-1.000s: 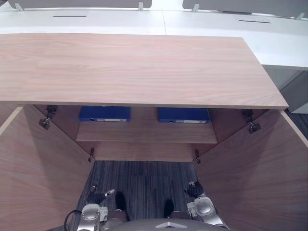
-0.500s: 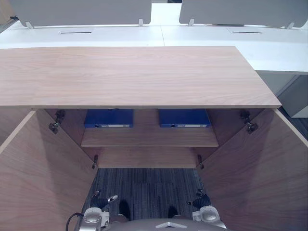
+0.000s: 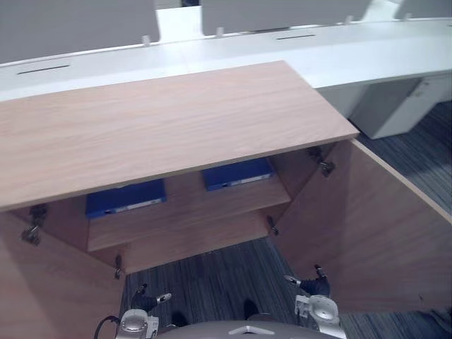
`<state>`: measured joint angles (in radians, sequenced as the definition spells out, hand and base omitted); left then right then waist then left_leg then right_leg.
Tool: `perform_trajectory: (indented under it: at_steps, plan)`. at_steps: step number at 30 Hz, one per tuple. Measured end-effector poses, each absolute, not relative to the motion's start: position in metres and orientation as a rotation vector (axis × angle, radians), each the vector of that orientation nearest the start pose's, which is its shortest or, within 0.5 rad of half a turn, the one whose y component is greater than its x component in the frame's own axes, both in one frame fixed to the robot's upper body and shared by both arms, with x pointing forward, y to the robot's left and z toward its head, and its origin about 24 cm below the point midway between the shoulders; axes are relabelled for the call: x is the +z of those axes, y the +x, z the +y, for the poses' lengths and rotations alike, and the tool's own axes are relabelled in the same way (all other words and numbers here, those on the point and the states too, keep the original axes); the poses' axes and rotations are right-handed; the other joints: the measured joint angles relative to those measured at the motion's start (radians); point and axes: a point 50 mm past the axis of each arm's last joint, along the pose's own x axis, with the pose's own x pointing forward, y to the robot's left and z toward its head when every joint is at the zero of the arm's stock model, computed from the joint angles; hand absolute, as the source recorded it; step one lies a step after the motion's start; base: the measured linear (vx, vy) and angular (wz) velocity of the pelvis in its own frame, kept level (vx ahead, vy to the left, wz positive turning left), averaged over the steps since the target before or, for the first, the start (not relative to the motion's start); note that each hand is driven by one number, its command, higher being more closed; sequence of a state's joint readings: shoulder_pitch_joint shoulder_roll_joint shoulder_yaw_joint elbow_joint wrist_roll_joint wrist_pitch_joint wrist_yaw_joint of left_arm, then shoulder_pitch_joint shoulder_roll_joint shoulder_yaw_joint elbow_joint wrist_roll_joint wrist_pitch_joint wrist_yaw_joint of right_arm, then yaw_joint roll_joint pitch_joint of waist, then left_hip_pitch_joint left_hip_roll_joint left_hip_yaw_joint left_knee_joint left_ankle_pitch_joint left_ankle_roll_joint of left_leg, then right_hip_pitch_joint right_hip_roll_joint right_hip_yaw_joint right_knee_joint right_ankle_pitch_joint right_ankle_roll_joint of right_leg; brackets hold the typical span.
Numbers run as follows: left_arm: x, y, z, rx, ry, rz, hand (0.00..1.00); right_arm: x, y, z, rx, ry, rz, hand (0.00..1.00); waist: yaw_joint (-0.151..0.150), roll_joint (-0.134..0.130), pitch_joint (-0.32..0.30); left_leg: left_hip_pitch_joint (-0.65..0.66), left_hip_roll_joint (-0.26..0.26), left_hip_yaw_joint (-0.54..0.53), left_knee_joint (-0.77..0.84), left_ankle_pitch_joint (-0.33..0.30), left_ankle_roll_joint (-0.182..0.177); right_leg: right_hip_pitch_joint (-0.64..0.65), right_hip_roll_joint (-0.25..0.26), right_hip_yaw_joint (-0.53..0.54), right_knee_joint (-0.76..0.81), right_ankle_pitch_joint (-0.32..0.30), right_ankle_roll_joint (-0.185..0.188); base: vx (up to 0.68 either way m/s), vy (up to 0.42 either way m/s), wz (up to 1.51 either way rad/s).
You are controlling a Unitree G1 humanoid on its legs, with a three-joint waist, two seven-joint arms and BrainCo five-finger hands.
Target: Walk over to the cabinet, pick up the folder, carry it to the office cabinet, place the folder inside the office cabinet, then close the office cabinet door
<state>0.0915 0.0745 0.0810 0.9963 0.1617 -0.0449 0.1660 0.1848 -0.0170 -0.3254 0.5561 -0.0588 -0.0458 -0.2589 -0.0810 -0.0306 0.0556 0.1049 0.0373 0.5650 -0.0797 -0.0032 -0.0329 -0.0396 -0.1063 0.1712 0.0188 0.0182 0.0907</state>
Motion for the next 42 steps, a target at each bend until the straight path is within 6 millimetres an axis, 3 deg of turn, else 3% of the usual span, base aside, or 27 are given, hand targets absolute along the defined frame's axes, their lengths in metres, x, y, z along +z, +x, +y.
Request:
perform_trajectory:
  at_steps: [6,11,13,21,27,33,42]
  plan:
    - [-0.153,0.110,0.187,0.243,0.163,1.002,0.00,-0.080,0.121,-0.254,-0.794,0.046,0.547,0.00,-0.030,0.003,-0.003,0.062,0.018,0.182,0.000,-0.043,-0.025,-0.052,0.040,0.094,0.042,0.010,-0.008,0.01,-0.046,-0.89]
    - [-0.150,0.117,0.166,0.247,0.082,0.973,0.00,-0.051,0.106,-0.283,-0.990,0.071,0.399,0.00,-0.051,0.007,-0.003,0.102,0.031,0.261,0.000,-0.057,-0.041,-0.062,0.062,0.100,0.075,0.004,-0.001,0.00,-0.065,-0.45]
    - [-0.150,0.118,0.160,0.225,0.075,0.972,0.00,-0.034,0.109,-0.292,-1.031,0.071,0.298,0.00,-0.058,0.013,-0.004,0.108,0.034,0.274,0.000,-0.060,-0.045,-0.065,0.069,0.107,0.081,-0.003,0.006,0.00,-0.067,-0.16]
    - [-0.152,0.113,0.157,0.214,0.061,0.986,0.00,-0.002,0.127,-0.313,-1.064,0.052,0.128,0.00,-0.053,0.033,-0.009,0.113,0.045,0.303,0.000,-0.060,-0.058,-0.081,0.088,0.125,0.091,-0.017,0.007,0.01,-0.060,-0.11]
    - [-0.152,0.114,0.155,0.180,0.068,0.984,0.00,0.022,0.146,-0.333,-1.050,0.024,0.011,0.00,-0.051,0.034,-0.010,0.103,0.045,0.309,0.000,-0.059,-0.051,-0.086,0.091,0.136,0.081,-0.016,0.008,0.03,-0.041,-0.05]
    - [-0.152,0.115,0.153,0.130,0.089,0.980,0.00,0.027,0.159,-0.359,-1.036,-0.005,0.018,0.00,-0.053,0.040,-0.004,0.080,0.043,0.288,0.000,-0.061,-0.048,-0.098,0.083,0.126,0.076,-0.015,0.010,0.02,-0.049,0.09]
    - [-0.153,0.113,0.156,0.086,0.125,0.980,0.00,0.032,0.164,-0.384,-1.061,0.027,0.018,0.00,-0.054,0.084,0.016,0.059,0.038,0.263,0.000,-0.060,-0.045,-0.103,0.073,0.114,0.067,-0.013,0.013,-0.01,-0.056,0.07]
